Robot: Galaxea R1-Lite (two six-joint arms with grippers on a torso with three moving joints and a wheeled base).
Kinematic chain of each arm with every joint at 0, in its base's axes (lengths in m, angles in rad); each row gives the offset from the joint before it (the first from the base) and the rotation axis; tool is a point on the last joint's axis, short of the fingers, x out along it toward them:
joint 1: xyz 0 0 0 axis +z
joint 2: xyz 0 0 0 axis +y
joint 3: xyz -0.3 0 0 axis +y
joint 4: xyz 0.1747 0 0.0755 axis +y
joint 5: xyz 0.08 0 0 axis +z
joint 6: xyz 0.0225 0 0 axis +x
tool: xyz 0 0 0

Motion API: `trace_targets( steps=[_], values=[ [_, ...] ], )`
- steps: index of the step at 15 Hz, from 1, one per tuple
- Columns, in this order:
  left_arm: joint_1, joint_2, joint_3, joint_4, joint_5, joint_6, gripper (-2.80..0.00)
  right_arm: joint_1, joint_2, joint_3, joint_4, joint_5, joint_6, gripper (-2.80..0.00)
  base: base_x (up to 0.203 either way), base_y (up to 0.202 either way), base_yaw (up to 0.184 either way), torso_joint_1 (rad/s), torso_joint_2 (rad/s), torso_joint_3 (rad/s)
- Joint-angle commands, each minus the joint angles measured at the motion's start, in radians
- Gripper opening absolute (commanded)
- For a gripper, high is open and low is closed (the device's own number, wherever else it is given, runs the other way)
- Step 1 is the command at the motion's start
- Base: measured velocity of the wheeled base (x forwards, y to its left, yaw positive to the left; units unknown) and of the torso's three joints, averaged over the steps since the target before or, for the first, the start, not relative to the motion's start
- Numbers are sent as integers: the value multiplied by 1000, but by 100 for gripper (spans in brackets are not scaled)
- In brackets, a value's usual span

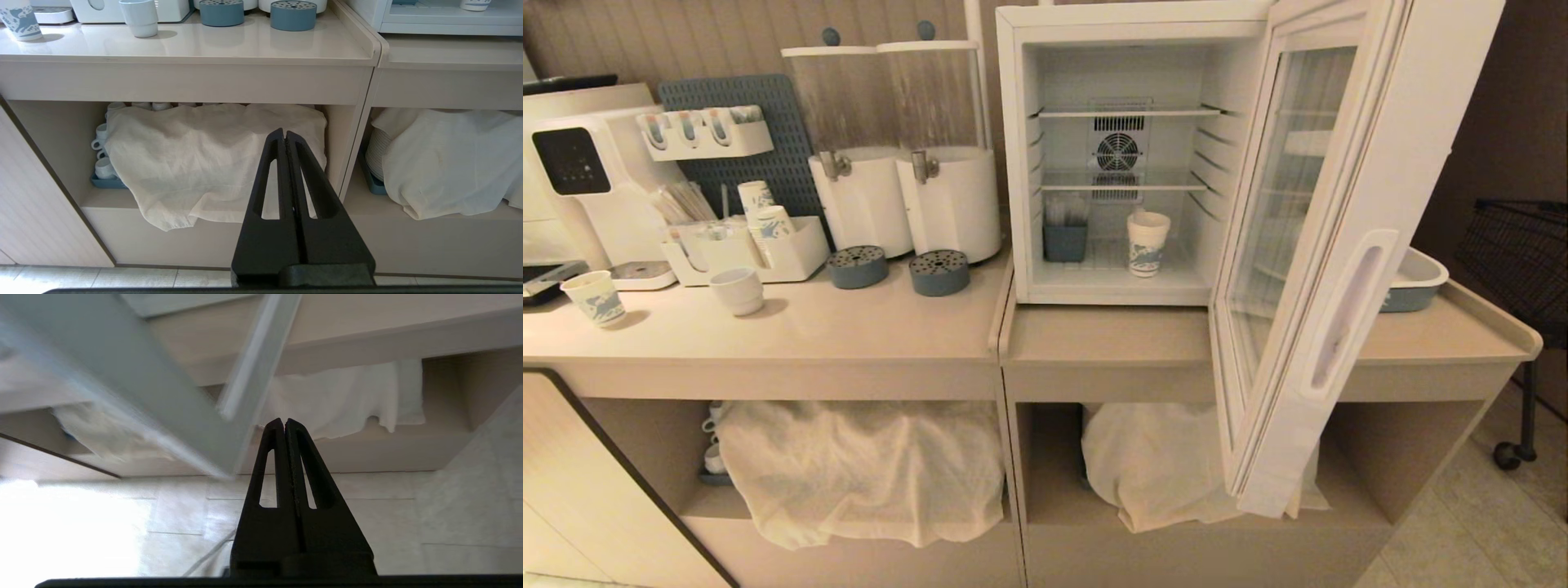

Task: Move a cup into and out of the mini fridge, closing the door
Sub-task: Close the freezer door

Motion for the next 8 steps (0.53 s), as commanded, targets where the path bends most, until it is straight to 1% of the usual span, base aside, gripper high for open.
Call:
trace_targets(
  steps=[1, 2, 3, 4, 5, 6, 7, 8],
  values=[
    [0, 0, 20, 0, 1, 0, -280, -335, 152, 71, -81, 518, -228, -280, 0, 0, 0, 0, 0, 0],
    [0, 1, 19, 0, 1, 0, -280, -436, 259, 89, -113, 667, -351, -280, 0, 0, 0, 0, 0, 0],
    [0, 0, 20, 0, 1, 0, -280, -494, 352, 107, -155, 765, -451, -280, 0, 0, 0, 0, 0, 0],
    [0, 0, 20, 0, 1, 0, -280, -510, 416, 126, -229, 846, -507, -280, 0, 0, 0, 0, 0, 0],
    [0, 0, 20, 0, 1, 0, -280, -490, 441, 144, -316, 904, -534, -280, 0, 0, 0, 0, 0, 0],
    [0, 1, 19, 0, 1, 0, -280, -429, 461, 160, -417, 953, -548, -280, 0, 0, 0, 0, 0, 0],
    [0, 1, 19, 0, 1, 0, -280, -327, 482, 169, -512, 987, -550, -280, 0, 0, 0, 0, 0, 0],
    [0, 2, 20, 0, 1, 0, -280, -243, 506, 170, -594, 1007, -552, -280, 0, 0, 0, 0, 0, 0]
  ],
)
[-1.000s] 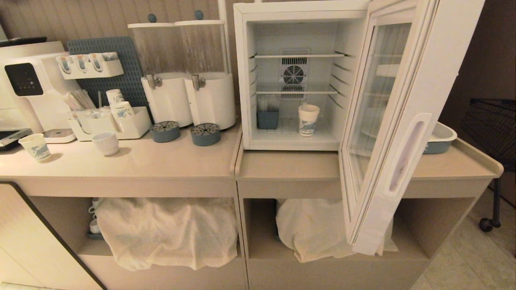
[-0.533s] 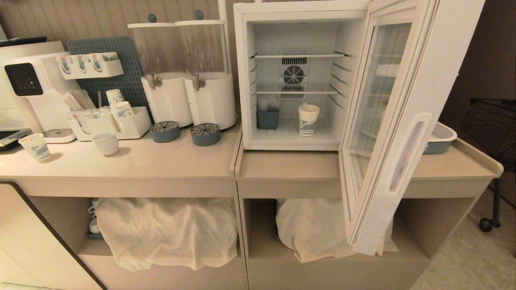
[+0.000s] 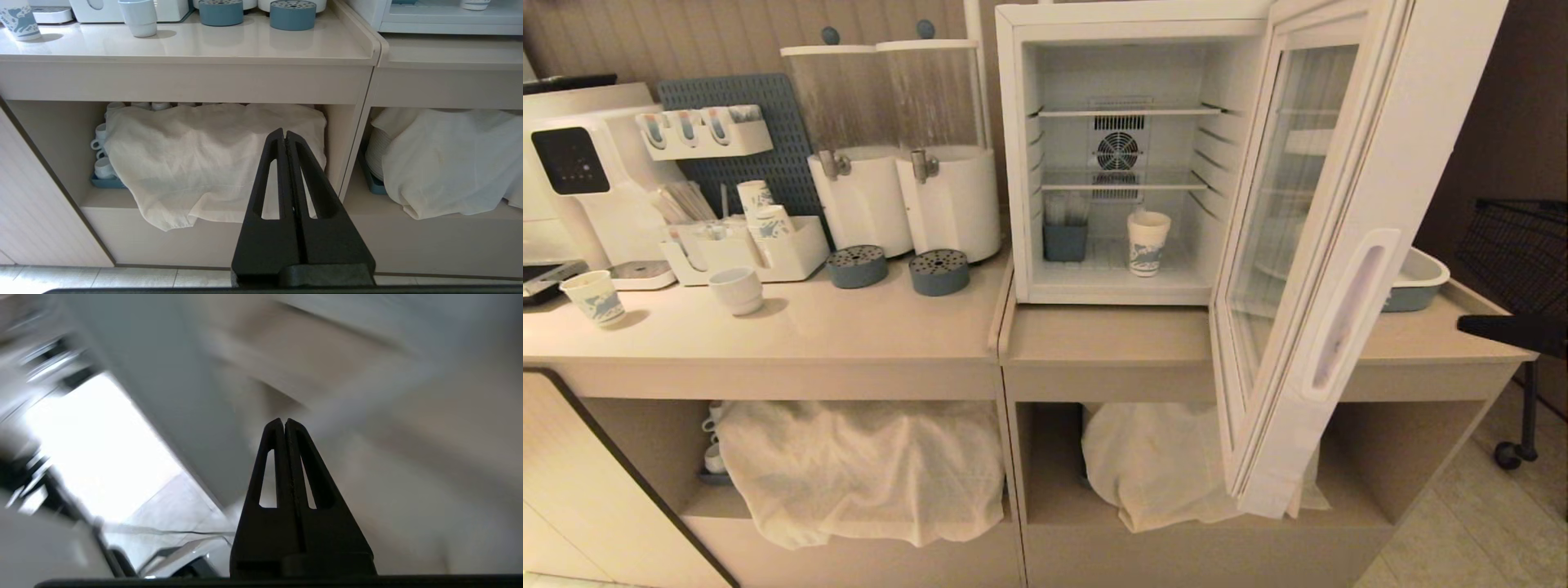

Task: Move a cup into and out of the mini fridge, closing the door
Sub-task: Close the freezer door

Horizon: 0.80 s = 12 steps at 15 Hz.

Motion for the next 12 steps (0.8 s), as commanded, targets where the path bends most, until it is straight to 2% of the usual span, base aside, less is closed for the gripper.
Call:
trace_targets(
  steps=[1, 4, 6, 7, 8, 10, 12],
  values=[
    [0, 0, 18, 0, 0, -1, -280, 183, 106, -1, -213, 53, -2, -280, 0, 0, 0, 0, 0, 0],
    [0, 1, 20, 0, 0, -1, -280, 331, 178, -66, -298, -5, 3, -280, 0, 0, 0, 0, 0, 0],
    [0, 0, 20, 0, 0, -1, -280, 388, 222, -114, -301, -54, 12, -280, 0, 0, 0, 0, 0, 0],
    [0, 2, 20, 0, 0, -1, -280, 412, 238, -147, -301, -68, 45, -280, 0, 0, 0, 0, 0, 0],
    [0, 1, 19, 0, 0, -1, -280, 444, 249, -175, -303, -115, 95, -280, 0, 0, 0, 0, 0, 0],
    [0, 2, 20, 0, 0, -1, -280, 520, 280, -238, -327, -285, 209, -280, 0, 0, 0, 0, 0, 0],
    [0, 2, 19, 0, 0, -2, -280, 605, 367, -360, -426, -578, 390, -280, 0, 0, 0, 0, 0, 0]
  ],
)
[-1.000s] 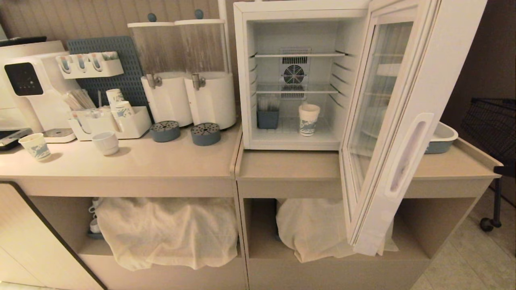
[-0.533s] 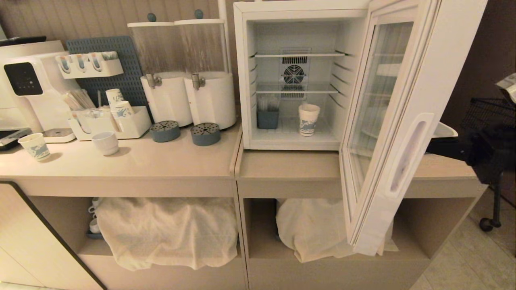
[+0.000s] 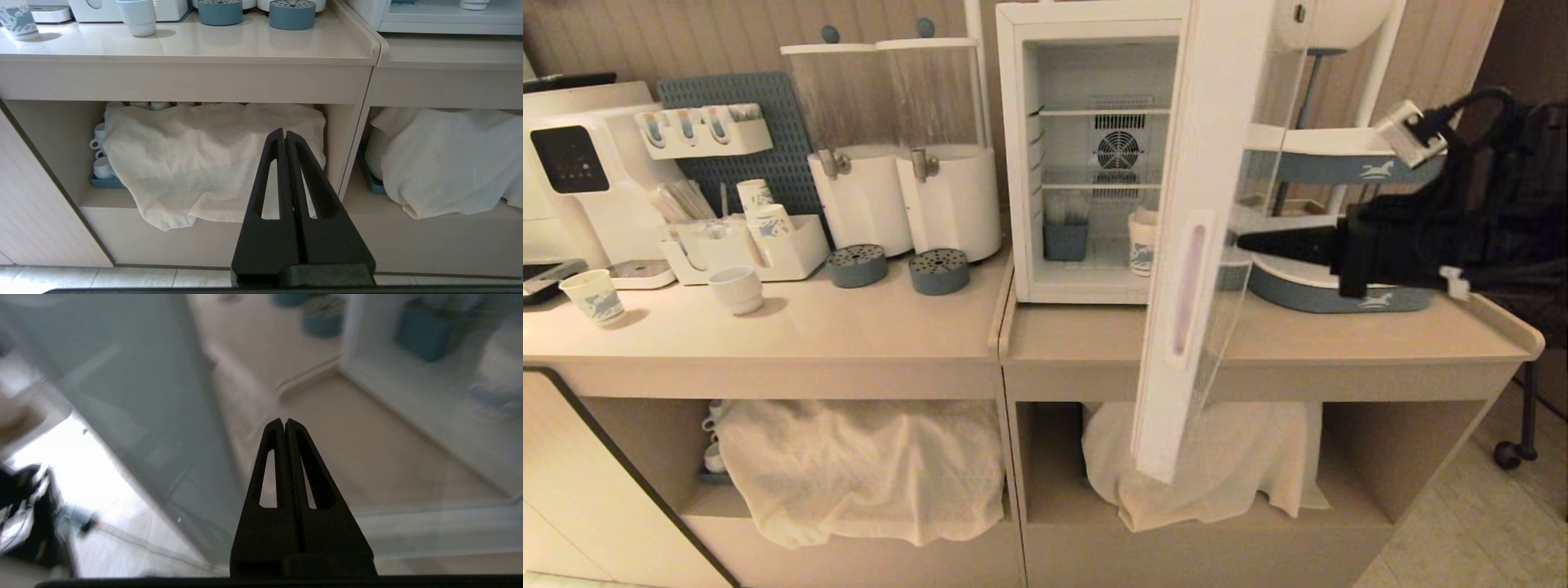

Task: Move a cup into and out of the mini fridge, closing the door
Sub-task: Close the freezer door

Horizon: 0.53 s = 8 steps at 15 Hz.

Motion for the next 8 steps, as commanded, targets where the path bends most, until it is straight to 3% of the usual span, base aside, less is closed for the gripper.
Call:
trace_targets(
  steps=[1, 4, 8],
  values=[
    [0, 2, 20, -1, 0, -3, -280, 92, 139, -164, -97, -335, 182, -280, 0, 0, 0, 0, 0, 0],
    [0, 2, 20, -1, 0, -5, -280, 161, 311, -452, -31, -467, 245, -280, 0, 0, 0, 0, 0, 0],
    [0, 2, 20, -2, 2, -5, -280, 238, 612, -802, 60, -740, 236, -280, 0, 0, 0, 0, 0, 0]
  ],
)
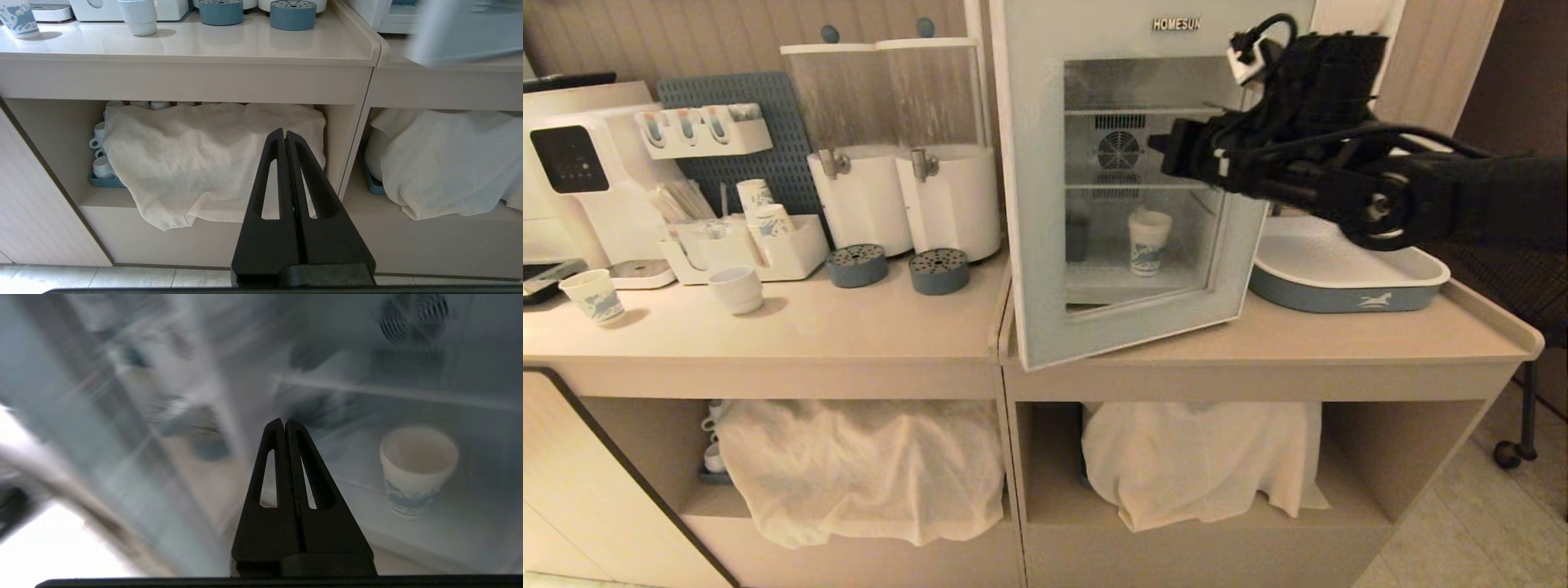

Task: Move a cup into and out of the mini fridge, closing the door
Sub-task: Close the freezer door

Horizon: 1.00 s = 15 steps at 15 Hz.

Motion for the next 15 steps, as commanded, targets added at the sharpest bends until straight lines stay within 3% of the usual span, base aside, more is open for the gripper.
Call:
trace_targets(
  steps=[1, 5, 9, 13, 15],
  values=[
    [0, 2, 20, -1, 1, 0, -280, 37, 222, -117, 7, -119, -57, -280, 0, 0, 0, 0, 0, 0],
    [0, 2, 20, -1, 1, 0, -280, 57, 328, -132, -113, -185, -182, -280, 0, 0, 0, 0, 0, 0],
    [0, 2, 20, -1, -1, 0, -280, 55, 283, -98, -114, -259, -181, -280, 0, 0, 0, 0, 0, 0],
    [0, 2, 20, -1, -1, 0, -280, 18, 44, 148, -115, -251, -171, -280, 0, 0, 0, 0, 0, 0],
    [0, 2, 20, -1, -1, 0, -280, -14, -165, 295, -109, -243, -140, -280, 0, 0, 0, 0, 0, 0]
  ],
)
